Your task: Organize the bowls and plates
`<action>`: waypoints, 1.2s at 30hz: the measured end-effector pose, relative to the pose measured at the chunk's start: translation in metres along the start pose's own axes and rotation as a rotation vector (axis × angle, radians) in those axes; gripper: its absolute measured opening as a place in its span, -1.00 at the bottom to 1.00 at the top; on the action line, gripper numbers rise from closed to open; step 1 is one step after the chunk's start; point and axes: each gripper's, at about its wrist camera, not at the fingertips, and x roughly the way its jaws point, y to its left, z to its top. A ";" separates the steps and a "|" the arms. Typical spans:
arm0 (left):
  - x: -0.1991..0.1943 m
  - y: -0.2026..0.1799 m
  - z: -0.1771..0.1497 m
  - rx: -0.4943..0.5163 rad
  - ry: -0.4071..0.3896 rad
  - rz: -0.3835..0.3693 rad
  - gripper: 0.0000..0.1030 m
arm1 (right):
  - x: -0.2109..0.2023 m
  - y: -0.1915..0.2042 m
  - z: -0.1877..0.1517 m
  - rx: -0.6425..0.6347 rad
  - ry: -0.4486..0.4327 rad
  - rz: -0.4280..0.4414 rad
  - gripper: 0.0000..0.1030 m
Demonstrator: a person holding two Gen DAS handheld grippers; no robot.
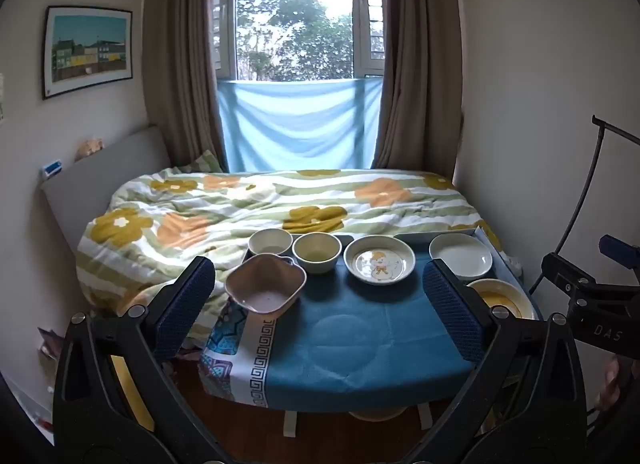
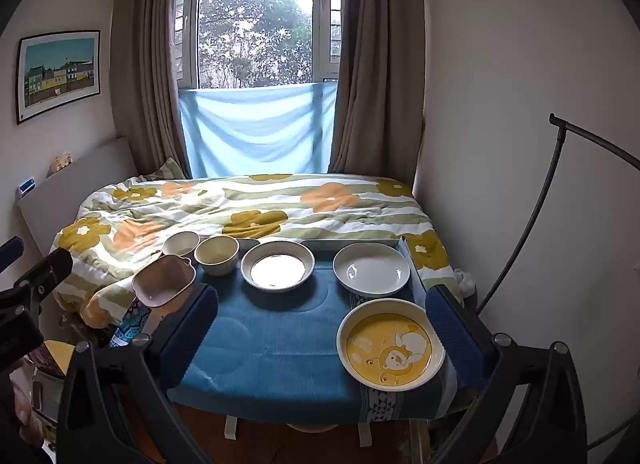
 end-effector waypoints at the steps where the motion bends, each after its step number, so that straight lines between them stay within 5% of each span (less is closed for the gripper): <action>1: 0.001 -0.002 0.000 0.008 0.002 0.007 0.99 | 0.000 0.000 0.000 -0.003 0.000 -0.003 0.99; 36: 0.006 -0.002 -0.002 -0.008 0.015 -0.017 0.99 | 0.000 0.006 -0.002 -0.001 0.001 -0.016 0.99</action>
